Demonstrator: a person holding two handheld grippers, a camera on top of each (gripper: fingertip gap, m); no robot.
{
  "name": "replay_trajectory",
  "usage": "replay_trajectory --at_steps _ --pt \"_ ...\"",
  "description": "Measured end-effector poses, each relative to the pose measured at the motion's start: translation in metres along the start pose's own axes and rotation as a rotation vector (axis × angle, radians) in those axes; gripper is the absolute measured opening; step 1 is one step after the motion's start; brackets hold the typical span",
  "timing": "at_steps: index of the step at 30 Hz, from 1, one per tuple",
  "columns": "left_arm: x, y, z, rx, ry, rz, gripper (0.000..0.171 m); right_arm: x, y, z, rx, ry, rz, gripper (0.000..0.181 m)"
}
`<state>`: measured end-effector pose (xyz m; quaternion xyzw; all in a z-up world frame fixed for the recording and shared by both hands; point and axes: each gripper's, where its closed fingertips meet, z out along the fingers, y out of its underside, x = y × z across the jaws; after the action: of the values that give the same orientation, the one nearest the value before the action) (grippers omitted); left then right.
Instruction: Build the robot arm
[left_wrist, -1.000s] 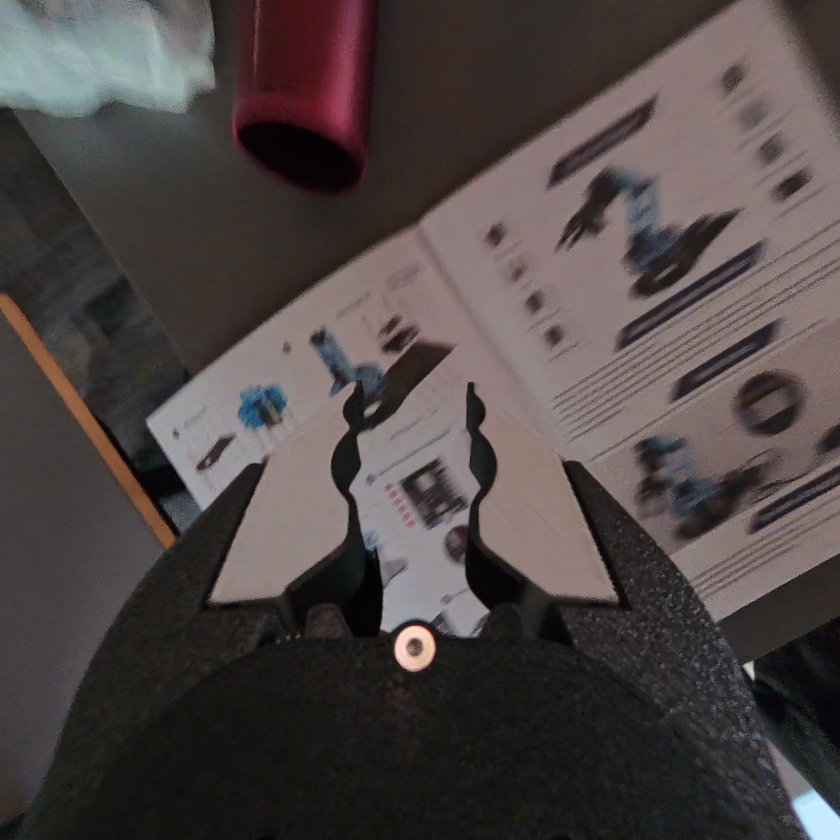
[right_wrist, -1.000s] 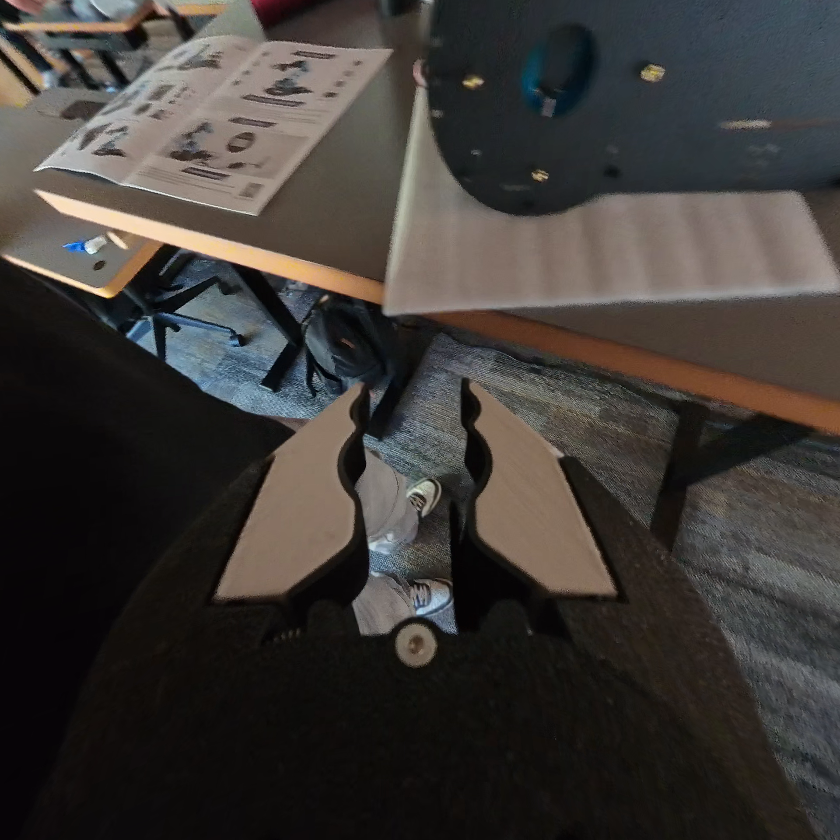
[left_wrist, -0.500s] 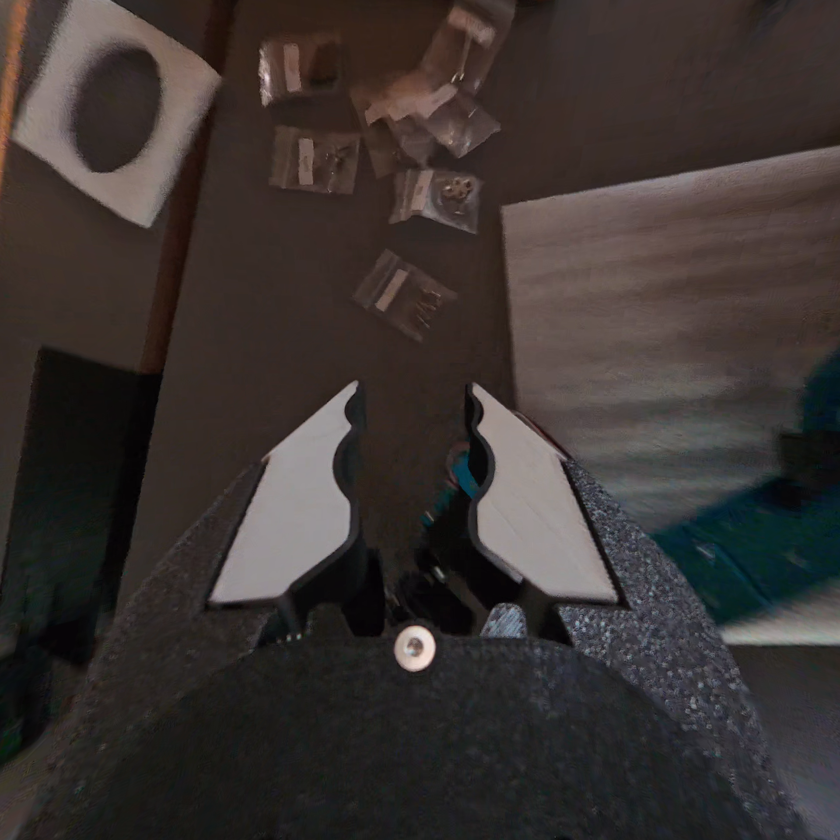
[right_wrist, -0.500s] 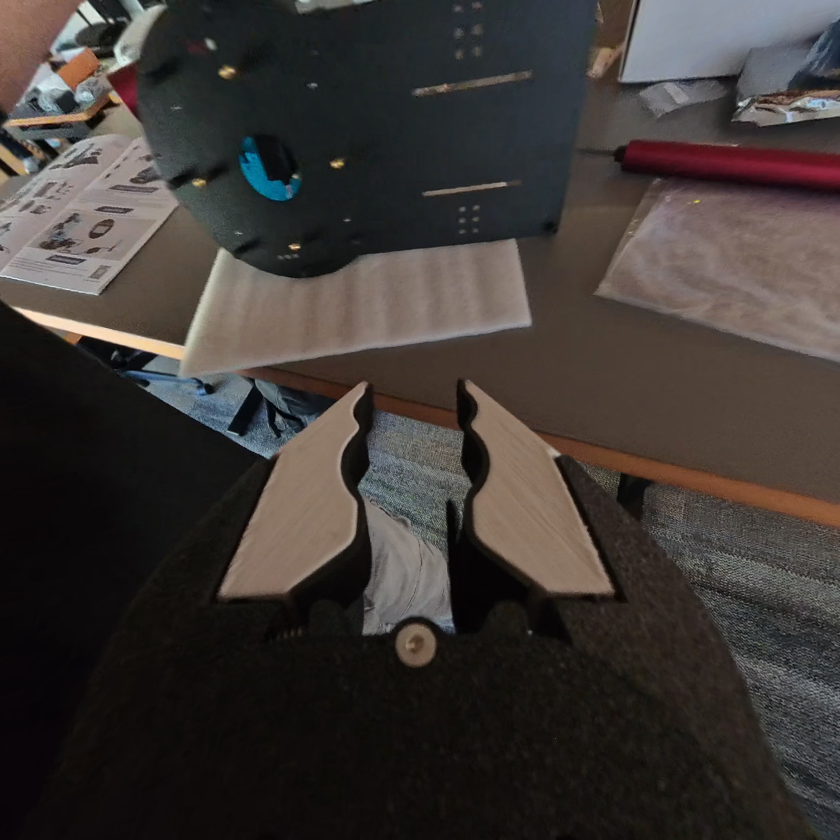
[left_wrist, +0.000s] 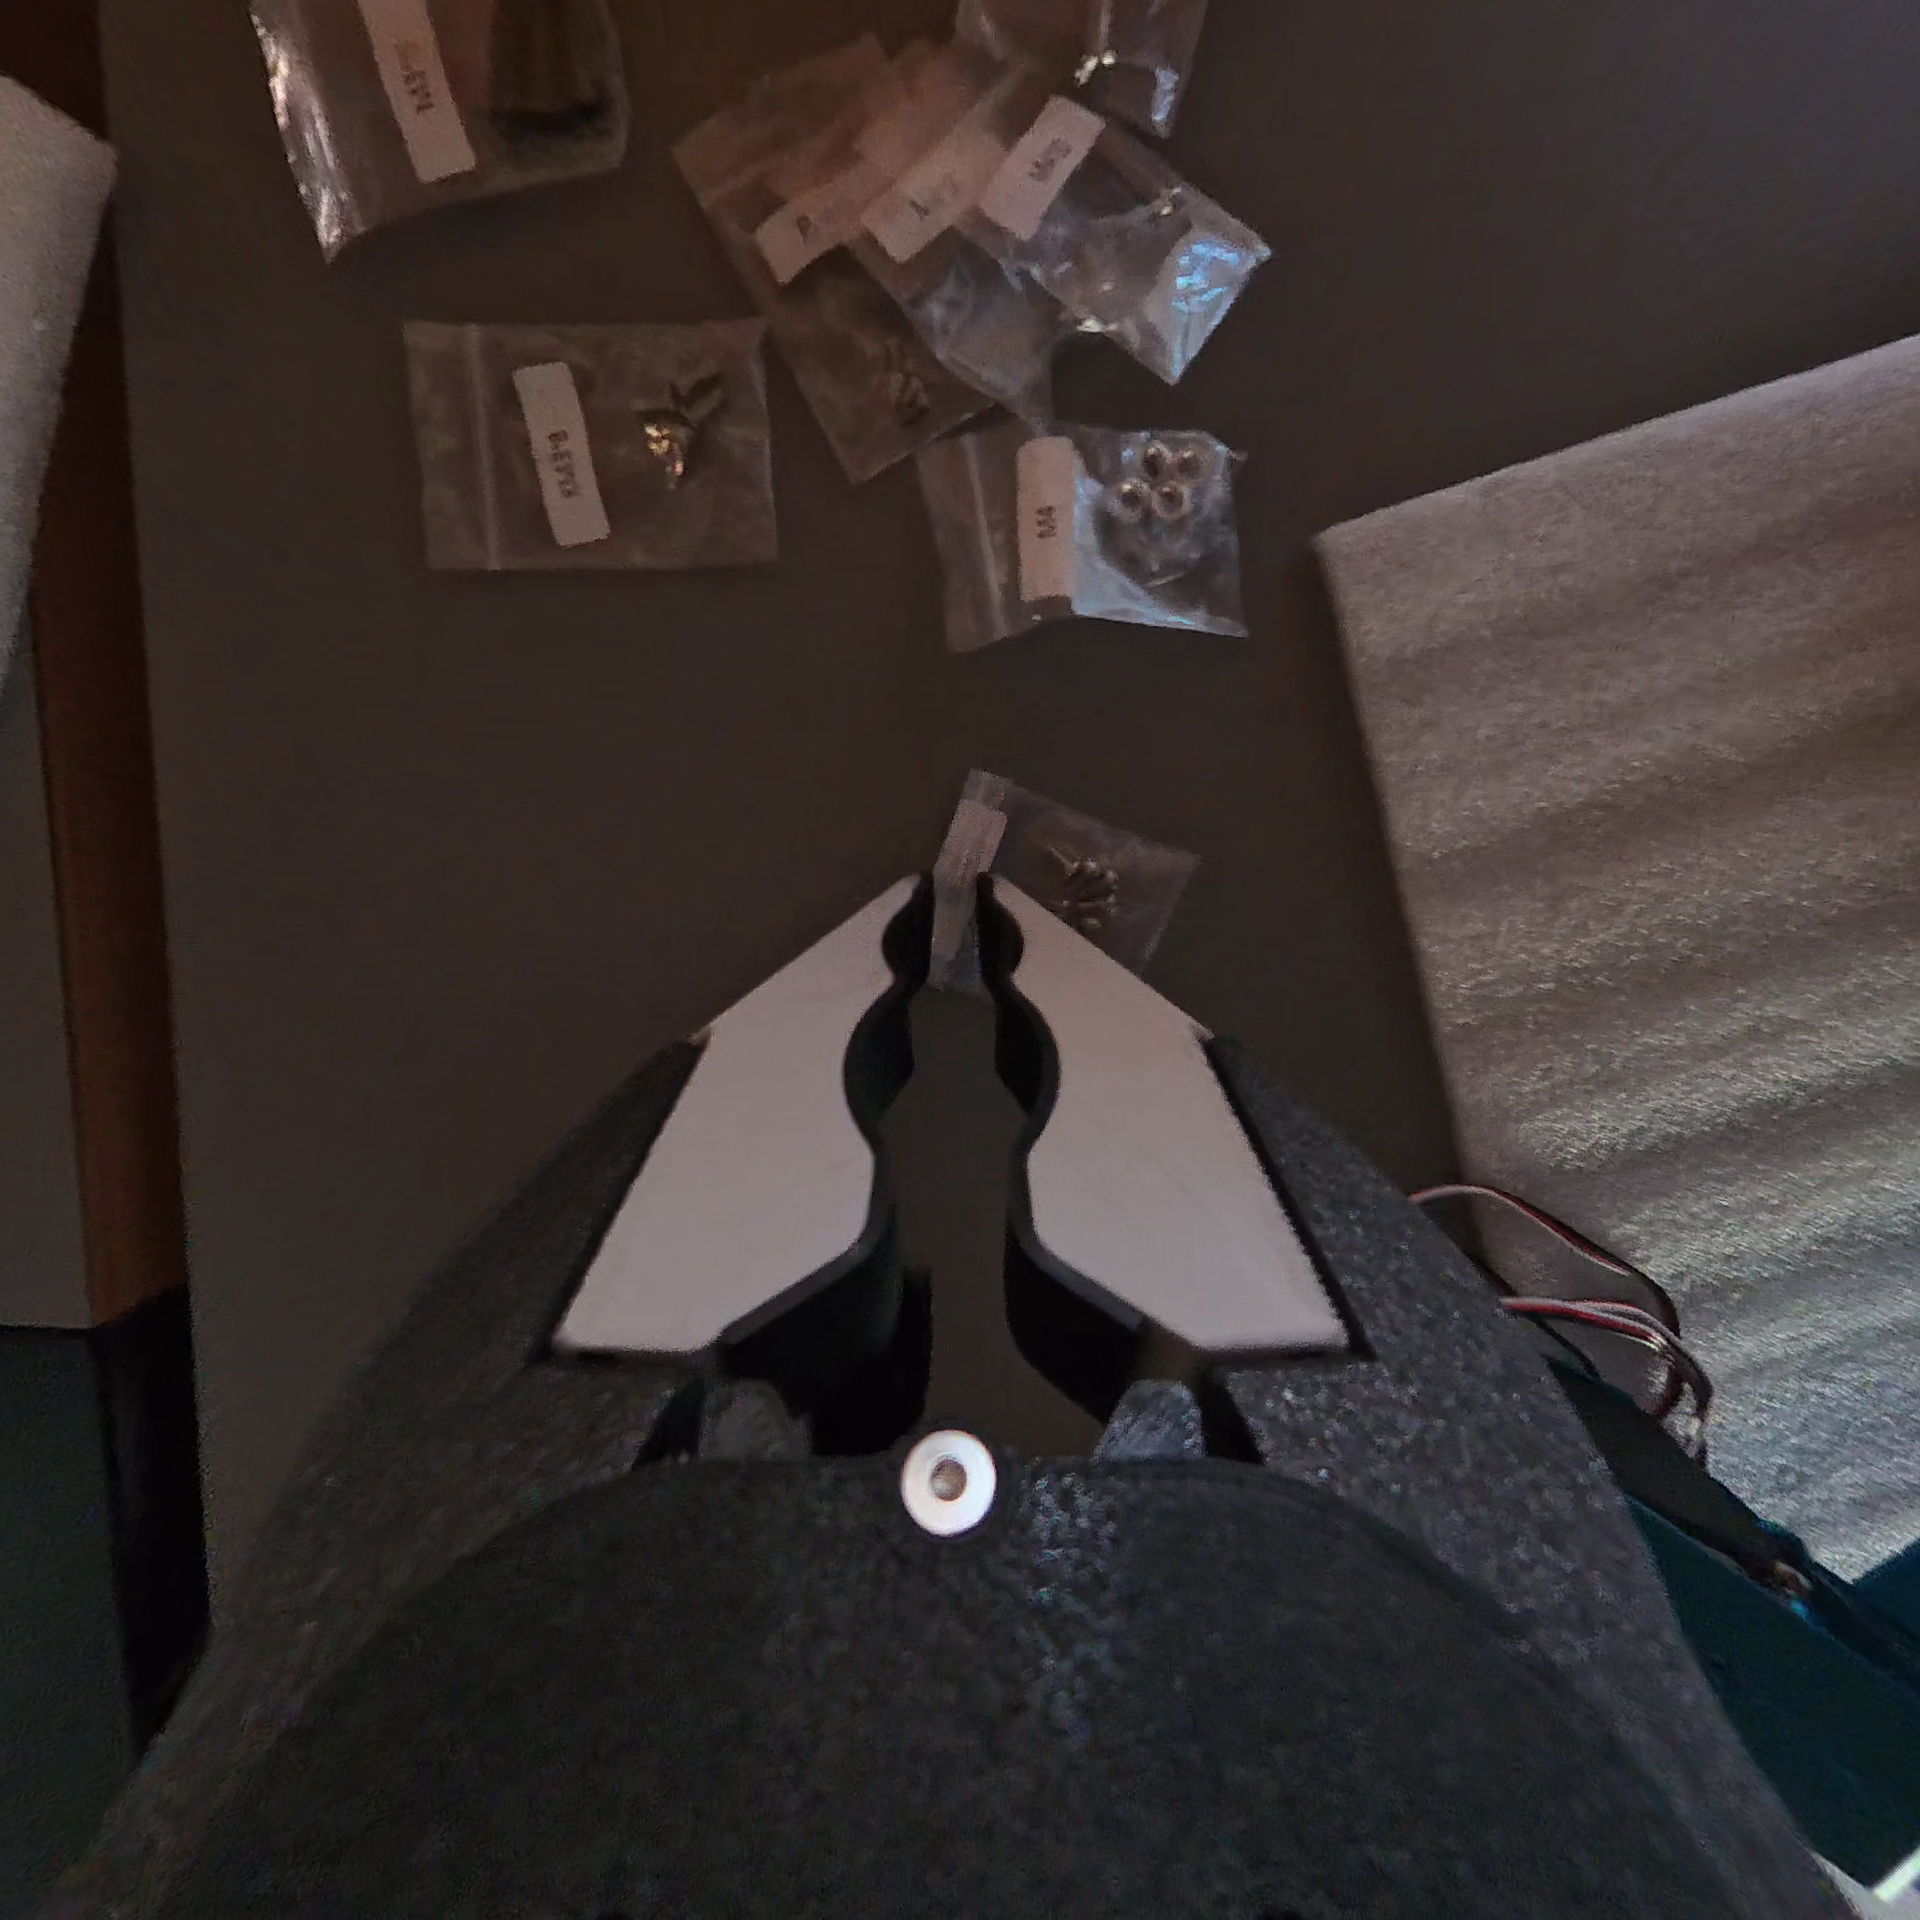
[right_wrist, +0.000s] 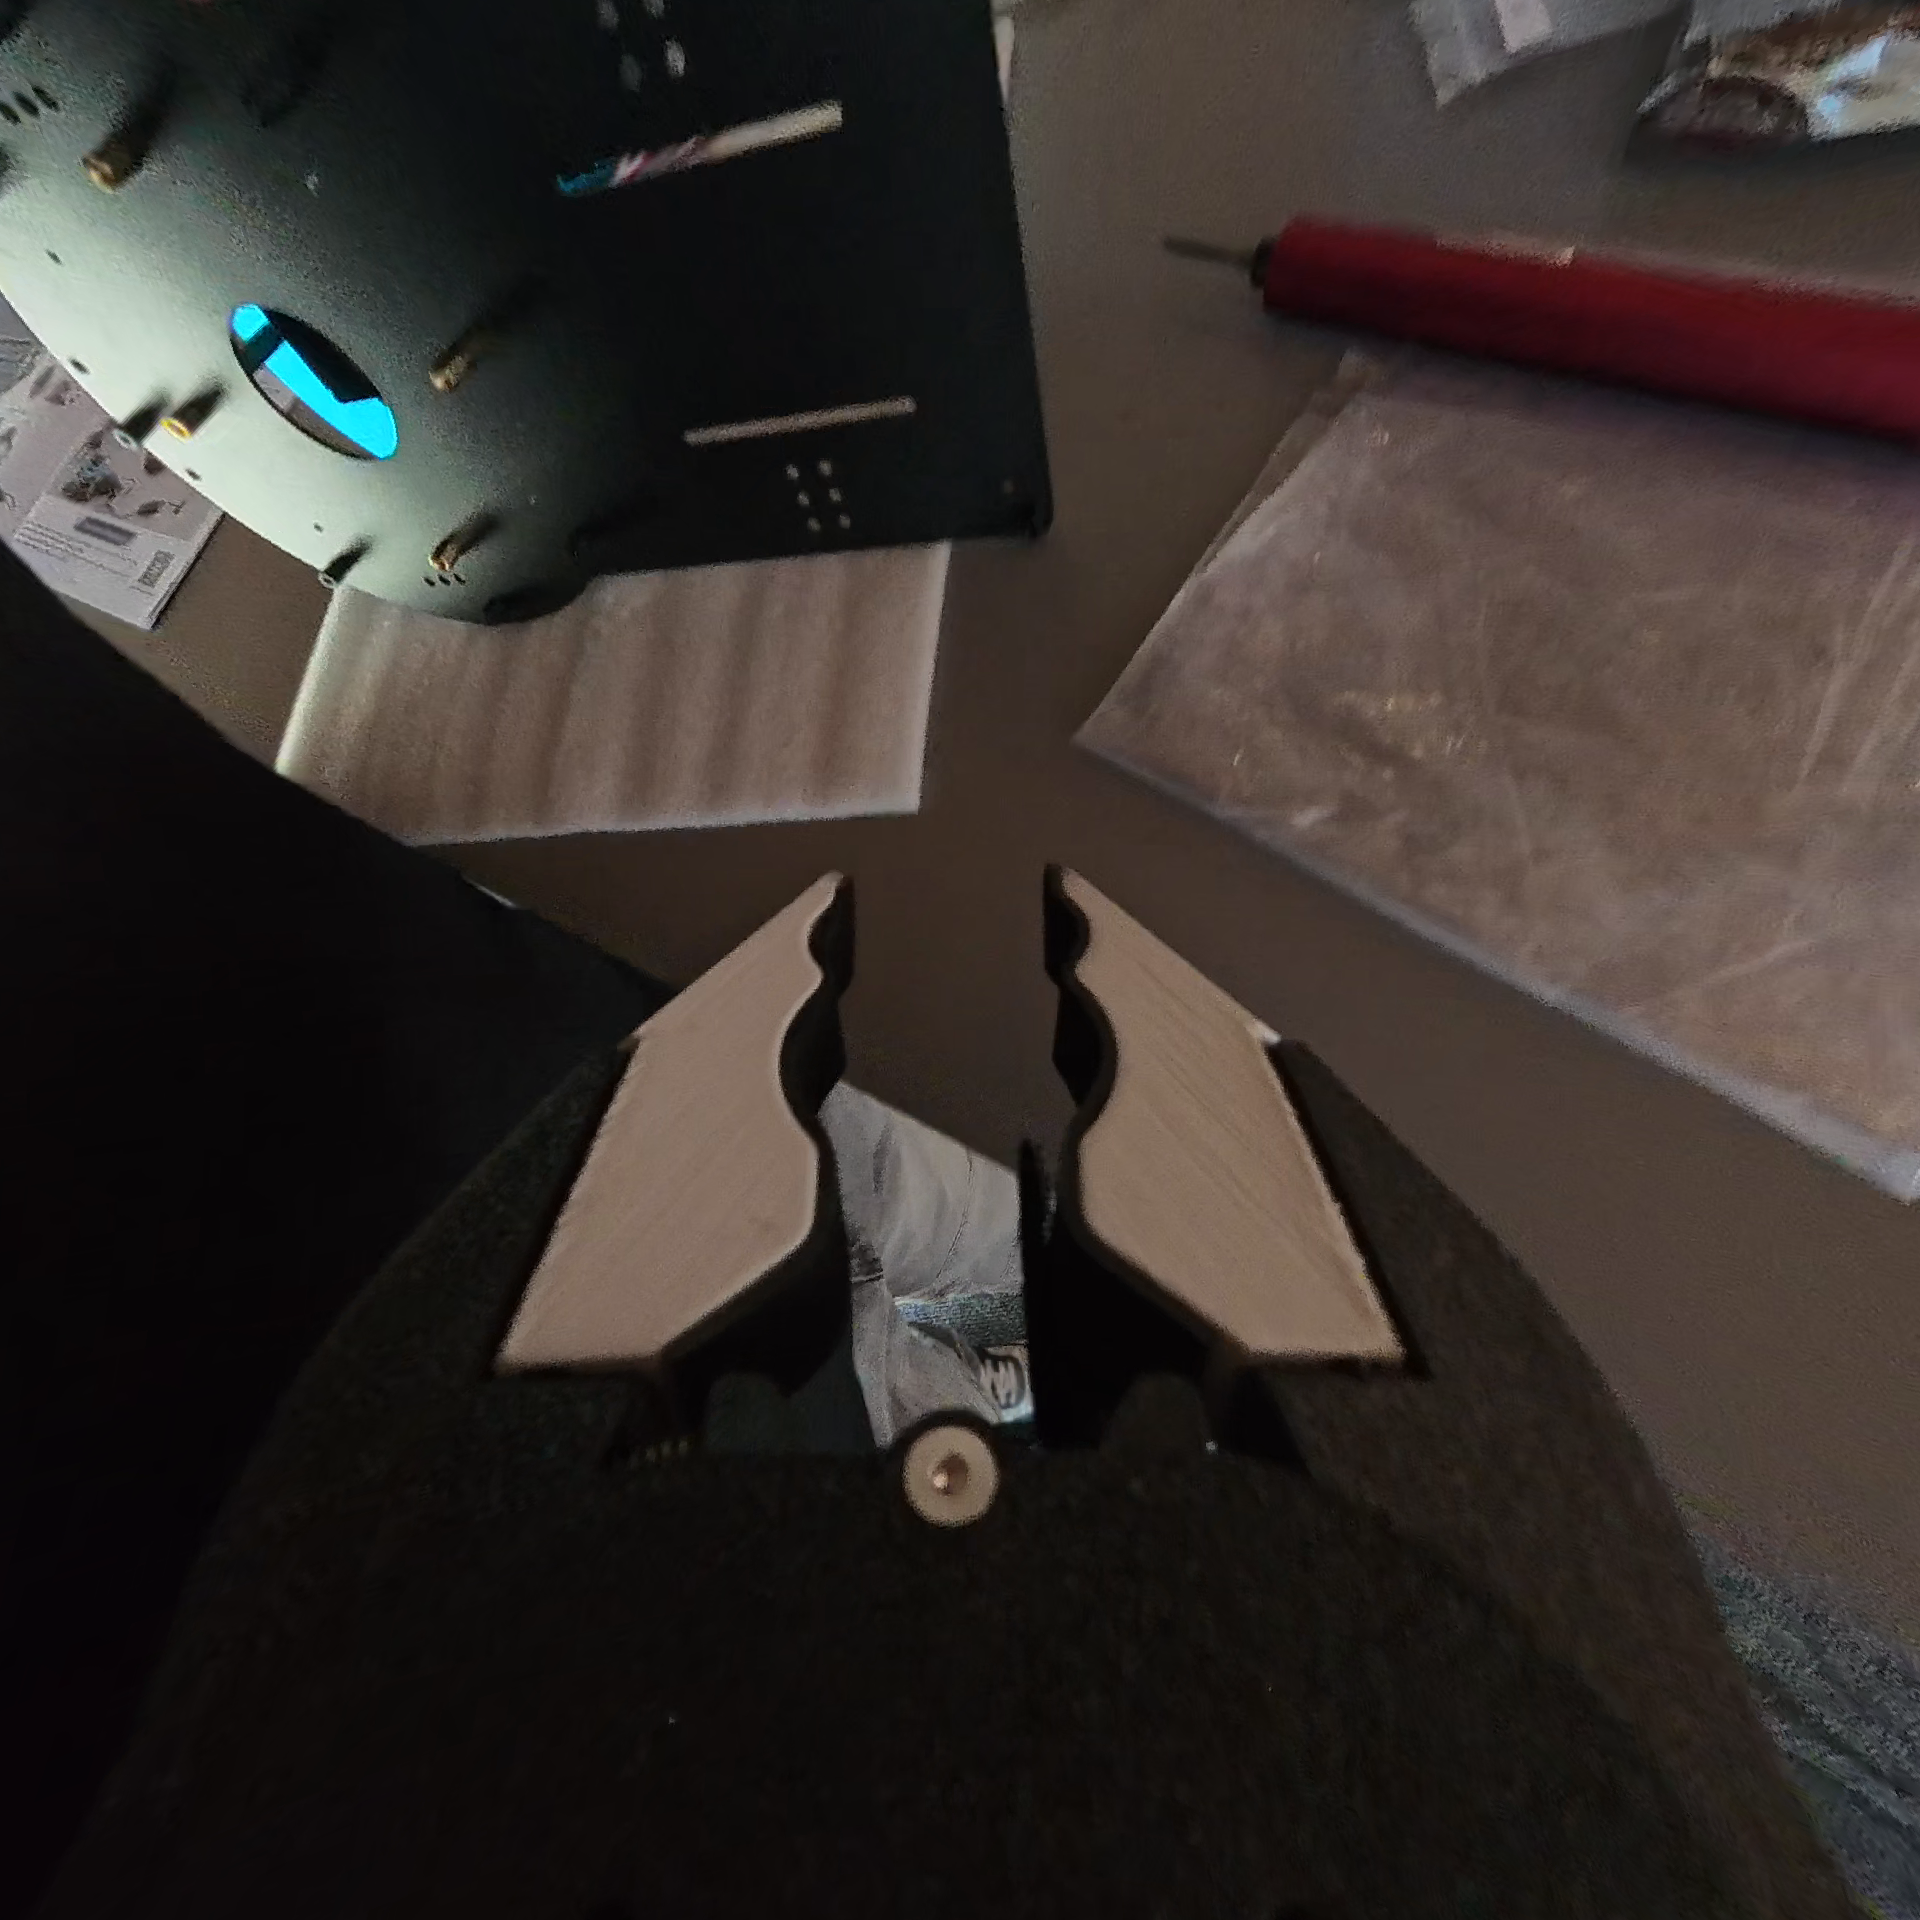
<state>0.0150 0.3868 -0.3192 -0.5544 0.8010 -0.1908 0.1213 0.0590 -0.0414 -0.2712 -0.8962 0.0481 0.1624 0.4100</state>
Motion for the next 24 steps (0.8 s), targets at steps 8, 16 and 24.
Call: replay_trajectory --at_steps 8,16,24 --pt "0.049 -0.04 -0.09 0.266 -0.107 -0.118 0.0 -0.022 -0.098 0.019 0.106 -0.135 -0.233 0.034" --pt "0.169 0.038 -0.23 0.531 -0.51 -0.53 0.0 -0.1 -0.112 0.029 0.119 -0.444 -0.445 0.032" --pt "0.341 0.22 -0.271 0.446 -0.775 -1.076 0.0 -0.162 -0.05 0.036 -0.056 -0.739 -0.521 0.031"
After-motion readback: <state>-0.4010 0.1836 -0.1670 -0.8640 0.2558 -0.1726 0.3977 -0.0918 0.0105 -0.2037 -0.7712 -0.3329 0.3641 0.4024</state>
